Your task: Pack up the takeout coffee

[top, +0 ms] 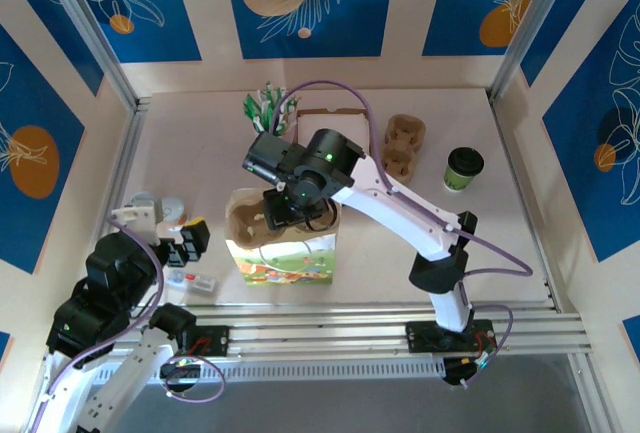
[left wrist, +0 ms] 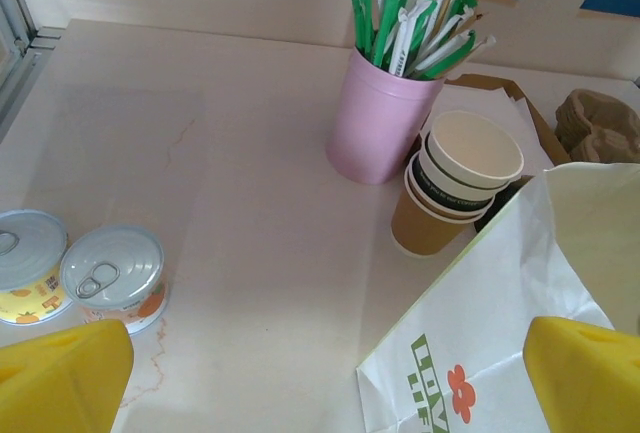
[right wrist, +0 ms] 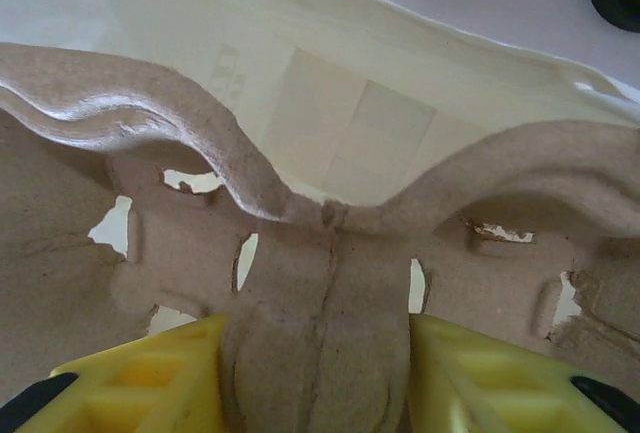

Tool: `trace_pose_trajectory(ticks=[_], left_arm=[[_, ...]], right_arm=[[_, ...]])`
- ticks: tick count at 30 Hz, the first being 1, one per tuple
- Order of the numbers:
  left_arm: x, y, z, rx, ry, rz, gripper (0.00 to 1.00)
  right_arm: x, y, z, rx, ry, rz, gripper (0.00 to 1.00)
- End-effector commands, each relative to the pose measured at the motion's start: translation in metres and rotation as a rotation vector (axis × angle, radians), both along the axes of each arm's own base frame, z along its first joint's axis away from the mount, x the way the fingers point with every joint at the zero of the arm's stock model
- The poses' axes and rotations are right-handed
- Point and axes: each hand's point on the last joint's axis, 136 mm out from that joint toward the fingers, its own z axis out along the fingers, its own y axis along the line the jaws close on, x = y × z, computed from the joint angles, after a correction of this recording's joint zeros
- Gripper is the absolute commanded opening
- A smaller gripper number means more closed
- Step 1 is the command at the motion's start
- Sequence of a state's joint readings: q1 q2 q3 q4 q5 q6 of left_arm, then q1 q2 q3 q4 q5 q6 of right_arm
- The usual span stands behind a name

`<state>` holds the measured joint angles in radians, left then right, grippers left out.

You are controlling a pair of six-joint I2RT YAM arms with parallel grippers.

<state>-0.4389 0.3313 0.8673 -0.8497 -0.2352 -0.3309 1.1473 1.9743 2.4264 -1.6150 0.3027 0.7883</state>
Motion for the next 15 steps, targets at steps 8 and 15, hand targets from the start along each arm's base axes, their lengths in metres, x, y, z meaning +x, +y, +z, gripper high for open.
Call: trace_pose_trajectory(ticks=[8, 15], left_arm=[[-0.001, -0.009, 0.001, -0.013, -0.021, -0.051, 1.00], [-0.002, -0.010, 0.000, -0.015, -0.023, -0.061, 1.00]], right_arm=[[0.005, -0.016, -0.004, -0.047, 0.030, -0.098, 0.45], [0.009, -0.011, -0.017, -0.065, 0.036, -0.142, 0.43]])
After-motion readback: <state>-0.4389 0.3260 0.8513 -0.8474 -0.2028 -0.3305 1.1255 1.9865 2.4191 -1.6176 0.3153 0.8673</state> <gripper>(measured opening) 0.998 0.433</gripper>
